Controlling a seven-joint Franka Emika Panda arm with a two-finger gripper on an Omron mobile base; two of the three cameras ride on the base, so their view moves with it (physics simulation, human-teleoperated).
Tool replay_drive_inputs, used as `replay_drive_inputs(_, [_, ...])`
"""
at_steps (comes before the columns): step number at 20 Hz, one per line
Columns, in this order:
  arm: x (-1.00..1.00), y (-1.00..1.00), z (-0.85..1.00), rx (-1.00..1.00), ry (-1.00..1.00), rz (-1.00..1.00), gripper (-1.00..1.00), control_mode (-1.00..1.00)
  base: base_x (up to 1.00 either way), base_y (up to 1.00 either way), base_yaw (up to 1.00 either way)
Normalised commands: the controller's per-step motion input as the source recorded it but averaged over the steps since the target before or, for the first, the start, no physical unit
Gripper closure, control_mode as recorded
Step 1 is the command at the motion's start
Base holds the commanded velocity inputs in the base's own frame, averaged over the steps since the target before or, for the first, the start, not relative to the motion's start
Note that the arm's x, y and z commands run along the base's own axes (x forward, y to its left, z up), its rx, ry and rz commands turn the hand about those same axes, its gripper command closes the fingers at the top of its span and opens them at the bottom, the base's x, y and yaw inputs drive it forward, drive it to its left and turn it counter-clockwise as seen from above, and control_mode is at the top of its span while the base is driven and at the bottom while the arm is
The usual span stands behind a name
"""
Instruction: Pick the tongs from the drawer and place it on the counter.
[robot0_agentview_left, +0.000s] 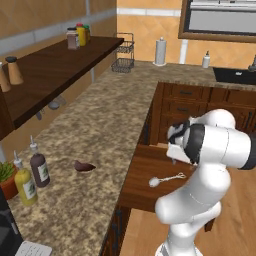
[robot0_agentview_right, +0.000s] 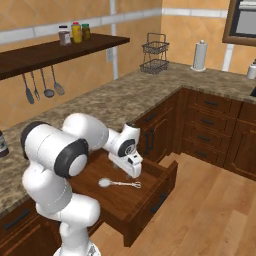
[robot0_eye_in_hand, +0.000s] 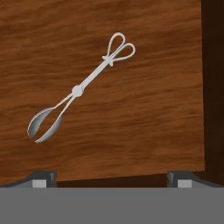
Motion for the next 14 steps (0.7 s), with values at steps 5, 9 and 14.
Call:
replay_drive_inputs(5, [0.3,0.13,-0.34,0.07,0.12,-0.14,-1.0,-1.0,0.0,0.0,0.0])
replay_drive_inputs(9, [0.57,0.17,-0.49,-0.01,0.0,-0.1,-1.0,-1.0,0.0,0.0,0.0])
replay_drive_inputs(14, [0.09,0.06,-0.52,-0.01,0.0,-0.05,-1.0,-1.0,0.0,0.0,0.0])
